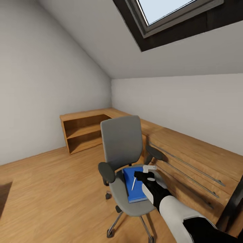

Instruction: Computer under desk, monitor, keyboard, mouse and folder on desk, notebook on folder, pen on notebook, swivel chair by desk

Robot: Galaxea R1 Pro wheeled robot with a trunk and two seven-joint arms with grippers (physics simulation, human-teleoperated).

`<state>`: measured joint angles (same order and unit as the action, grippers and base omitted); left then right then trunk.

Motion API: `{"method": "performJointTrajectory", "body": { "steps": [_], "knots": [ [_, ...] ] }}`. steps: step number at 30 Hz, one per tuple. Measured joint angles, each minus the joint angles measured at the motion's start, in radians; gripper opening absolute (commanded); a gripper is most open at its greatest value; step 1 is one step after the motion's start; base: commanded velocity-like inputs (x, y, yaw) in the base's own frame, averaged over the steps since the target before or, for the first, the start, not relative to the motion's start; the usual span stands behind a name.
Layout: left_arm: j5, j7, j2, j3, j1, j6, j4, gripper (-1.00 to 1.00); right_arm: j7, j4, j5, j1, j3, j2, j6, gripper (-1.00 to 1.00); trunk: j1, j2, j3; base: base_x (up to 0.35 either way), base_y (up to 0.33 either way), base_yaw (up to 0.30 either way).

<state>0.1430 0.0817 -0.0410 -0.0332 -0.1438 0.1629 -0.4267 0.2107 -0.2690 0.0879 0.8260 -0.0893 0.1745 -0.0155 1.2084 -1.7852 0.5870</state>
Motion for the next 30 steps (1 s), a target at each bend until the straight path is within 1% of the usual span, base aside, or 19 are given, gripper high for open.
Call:
{"method": "performJointTrajectory", "body": {
  "steps": [1, 4, 11, 14, 15, 16, 18, 19, 20, 21, 22, 24, 25, 28, 29, 30],
  "knots": [
    [0.0, 0.0, -0.001, 0.0, 0.0, 0.0, 0.0, 1.0, -0.024, 0.003, -0.001, 0.0, 0.0, 0.0, 0.001, 1.0, 0.0, 0.0, 0.0, 0.182, 0.0, 0.063],
    [0.0, 0.0, -0.001, 0.0, 0.0, 0.0, 0.0, 1.0, -0.057, 0.008, -0.003, 0.0, 0.0, 0.0, 0.002, 1.0, 0.0, 0.0, 0.0, 0.093, 0.0, 0.032],
    [0.0, 0.0, -0.002, 0.0, 0.0, 0.001, -0.004, 1.0, -0.072, 0.01, -0.004, 0.0, -0.001, 0.0, 0.002, 1.0, 0.0, 0.0, 0.0, 0.019, 0.0, 0.007],
    [0.001, 0.0, -0.004, -0.005, 0.0, 0.012, -0.008, 1.0, -0.073, 0.01, -0.004, 0.0, -0.001, 0.0, 0.001, 1.0, 0.0, 0.0, 0.0, 0.003, 0.0, 0.001],
    [0.005, -0.002, -0.016, -0.035, 0.0, 0.046, -0.02, 1.0, -0.074, 0.01, -0.004, 0.0, -0.002, 0.0, 0.0, 1.0, 0.0, 0.0, 0.0, 0.0, 0.0, 0.0],
    [0.007, -0.005, -0.024, -0.063, 0.0, 0.066, -0.048, 1.0, -0.074, 0.01, -0.004, 0.0, -0.002, 0.0, 0.0, 1.0, 0.0, 0.0, 0.0, 0.0, 0.0, 0.0],
    [0.01, -0.008, -0.029, -0.097, 0.0, 0.076, -0.1, 1.0, -0.074, 0.01, -0.004, 0.0, -0.001, 0.0, 0.0, 1.0, 0.0, 0.0, 0.0, 0.0, 0.0, 0.0],
    [0.012, -0.01, -0.031, -0.131, -0.001, 0.075, -0.168, 1.0, -0.074, 0.01, -0.005, 0.0, -0.001, 0.0, 0.0, 1.0, 0.0, 0.0, 0.0, 0.0, 0.0, 0.0],
    [0.013, -0.011, -0.032, -0.147, 0.0, 0.066, -0.209, 1.0, -0.073, 0.01, -0.004, 0.0, -0.001, 0.0, 0.0, 1.0, 0.0, 0.0, 0.0, 0.0, 0.0, 0.0],
    [0.013, -0.013, -0.031, -0.177, 0.001, -0.001, -0.317, 1.0, -0.07, 0.01, -0.004, 0.0, -0.002, 0.0, 0.0, 1.0, 0.0, 0.0, 0.0, 0.0, 0.0, 0.0],
    [0.013, -0.014, -0.03, -0.184, 0.002, -0.04, -0.365, 1.0, -0.067, 0.01, -0.004, 0.0, -0.002, 0.0, -0.001, 1.0, 0.0, 0.0, 0.0, 0.0, 0.0, 0.0],
    [0.014, -0.015, -0.027, -0.193, 0.007, -0.13, -0.444, 1.0, -0.061, 0.01, -0.003, 0.0, -0.002, 0.0, -0.002, 1.0, 0.0, 0.0, 0.0, 0.0, 0.0, 0.0],
    [0.017, -0.016, -0.021, -0.199, 0.011, -0.223, -0.525, 1.0, -0.055, 0.009, -0.003, 0.0, -0.002, 0.0, -0.005, 1.0, 0.0, 0.0, 0.0, 0.0, 0.0, 0.0],
    [0.027, -0.017, -0.006, -0.204, 0.015, -0.384, -0.664, 1.0, -0.043, 0.008, -0.002, 0.0, -0.002, 0.0, -0.022, 1.0, 0.0, 0.0, 0.0, 0.0, 0.0, 0.0],
    [0.037, -0.019, 0.004, -0.206, 0.017, -0.481, -0.754, 1.0, -0.027, 0.006, -0.001, 0.0, -0.001, 0.0, -0.05, 1.0, 0.0, 0.0, 0.0, 0.0, 0.0, 0.0],
    [0.042, -0.019, 0.009, -0.207, 0.018, -0.53, -0.804, 1.0, -0.015, 0.004, 0.0, 0.001, -0.001, 0.0, -0.071, 1.0, 0.0, 0.0, 0.0, 0.0, 0.0, 0.0]
  ]
}}
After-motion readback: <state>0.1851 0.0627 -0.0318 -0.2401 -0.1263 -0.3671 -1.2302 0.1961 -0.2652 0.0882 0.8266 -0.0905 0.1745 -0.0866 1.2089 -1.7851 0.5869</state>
